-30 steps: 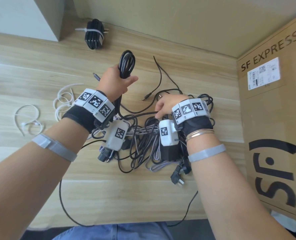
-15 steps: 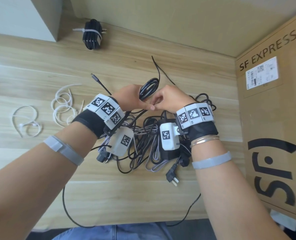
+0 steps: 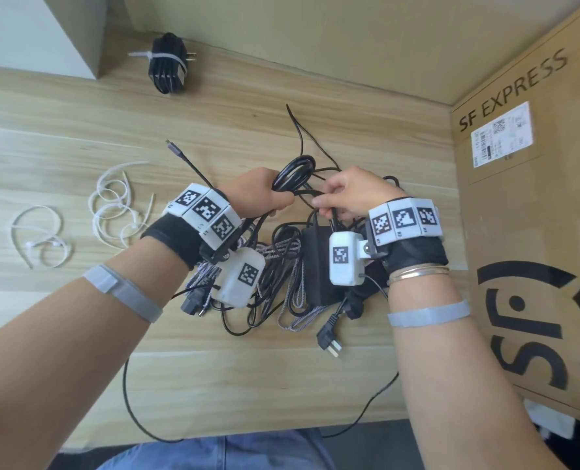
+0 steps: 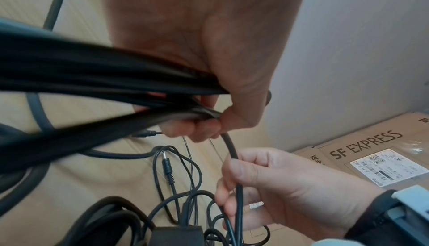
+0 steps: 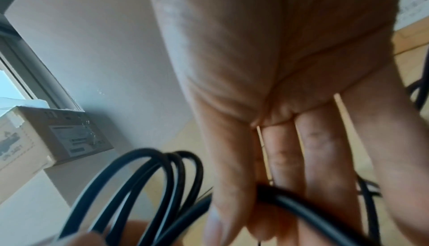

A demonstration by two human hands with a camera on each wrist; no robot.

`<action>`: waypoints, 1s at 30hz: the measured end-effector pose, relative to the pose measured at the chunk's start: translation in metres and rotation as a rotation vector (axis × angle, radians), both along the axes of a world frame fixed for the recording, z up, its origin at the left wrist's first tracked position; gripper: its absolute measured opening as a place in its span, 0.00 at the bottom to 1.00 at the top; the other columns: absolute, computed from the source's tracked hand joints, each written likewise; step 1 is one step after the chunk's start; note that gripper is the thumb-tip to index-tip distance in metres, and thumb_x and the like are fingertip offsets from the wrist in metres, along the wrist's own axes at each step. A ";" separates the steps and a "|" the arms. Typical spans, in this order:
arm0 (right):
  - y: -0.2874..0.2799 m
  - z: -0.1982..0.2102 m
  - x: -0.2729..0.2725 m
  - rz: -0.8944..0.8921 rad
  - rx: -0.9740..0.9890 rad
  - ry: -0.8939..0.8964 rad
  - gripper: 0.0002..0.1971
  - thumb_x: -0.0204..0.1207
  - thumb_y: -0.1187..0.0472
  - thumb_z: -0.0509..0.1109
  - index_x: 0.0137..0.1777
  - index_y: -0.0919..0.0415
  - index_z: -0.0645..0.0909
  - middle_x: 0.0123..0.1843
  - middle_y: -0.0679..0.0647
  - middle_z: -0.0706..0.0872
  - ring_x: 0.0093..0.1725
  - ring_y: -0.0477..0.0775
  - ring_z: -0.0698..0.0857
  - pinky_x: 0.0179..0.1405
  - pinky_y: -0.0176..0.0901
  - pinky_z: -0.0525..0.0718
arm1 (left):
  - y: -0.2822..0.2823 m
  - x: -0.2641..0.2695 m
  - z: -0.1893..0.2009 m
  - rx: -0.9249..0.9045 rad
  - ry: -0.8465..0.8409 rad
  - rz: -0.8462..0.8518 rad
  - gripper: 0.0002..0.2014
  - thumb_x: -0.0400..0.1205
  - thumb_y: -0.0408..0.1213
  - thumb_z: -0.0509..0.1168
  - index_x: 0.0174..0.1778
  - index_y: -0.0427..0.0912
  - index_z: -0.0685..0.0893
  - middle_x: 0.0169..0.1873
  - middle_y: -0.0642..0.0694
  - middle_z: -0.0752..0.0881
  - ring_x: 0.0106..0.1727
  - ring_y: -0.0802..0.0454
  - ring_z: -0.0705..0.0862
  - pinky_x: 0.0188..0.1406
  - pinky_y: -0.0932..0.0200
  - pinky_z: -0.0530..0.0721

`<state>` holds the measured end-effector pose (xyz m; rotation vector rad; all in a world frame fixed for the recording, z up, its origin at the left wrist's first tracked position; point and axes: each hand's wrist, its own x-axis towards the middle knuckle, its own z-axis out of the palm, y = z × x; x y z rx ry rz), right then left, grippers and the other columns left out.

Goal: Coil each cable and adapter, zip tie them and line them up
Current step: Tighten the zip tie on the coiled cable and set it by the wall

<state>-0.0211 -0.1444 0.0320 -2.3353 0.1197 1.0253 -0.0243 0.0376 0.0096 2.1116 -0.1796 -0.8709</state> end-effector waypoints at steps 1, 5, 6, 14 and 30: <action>-0.002 0.002 -0.001 -0.018 0.025 0.038 0.10 0.78 0.54 0.70 0.39 0.59 0.81 0.40 0.55 0.89 0.33 0.45 0.82 0.36 0.40 0.80 | -0.001 0.000 0.000 -0.025 0.010 0.004 0.09 0.78 0.35 0.61 0.31 0.46 0.74 0.25 0.50 0.80 0.26 0.54 0.74 0.24 0.67 0.72; -0.003 0.007 -0.003 0.040 0.015 0.044 0.11 0.82 0.55 0.64 0.38 0.54 0.76 0.33 0.49 0.86 0.24 0.37 0.80 0.27 0.31 0.80 | -0.004 -0.003 -0.001 -0.088 0.043 0.048 0.06 0.78 0.34 0.61 0.35 0.45 0.75 0.29 0.51 0.86 0.17 0.64 0.73 0.16 0.73 0.67; -0.003 0.008 -0.004 0.068 -0.004 0.010 0.11 0.82 0.55 0.63 0.37 0.54 0.76 0.32 0.49 0.86 0.24 0.38 0.80 0.27 0.32 0.80 | -0.004 -0.004 -0.001 -0.098 0.048 0.053 0.06 0.78 0.34 0.62 0.35 0.45 0.76 0.27 0.52 0.87 0.18 0.66 0.75 0.17 0.74 0.69; 0.005 0.020 0.000 0.048 0.080 -0.277 0.10 0.81 0.55 0.64 0.43 0.60 0.81 0.26 0.46 0.81 0.23 0.41 0.78 0.30 0.32 0.77 | -0.010 -0.005 -0.009 -0.448 0.131 0.194 0.05 0.81 0.36 0.64 0.39 0.44 0.78 0.24 0.52 0.83 0.25 0.53 0.84 0.36 0.56 0.84; -0.008 0.005 0.000 -0.032 -0.018 -0.458 0.03 0.78 0.59 0.67 0.45 0.55 0.82 0.38 0.42 0.88 0.40 0.41 0.86 0.48 0.39 0.83 | 0.006 0.014 -0.007 -0.546 -0.038 0.551 0.08 0.83 0.39 0.63 0.38 0.47 0.74 0.28 0.52 0.75 0.21 0.58 0.75 0.36 0.54 0.82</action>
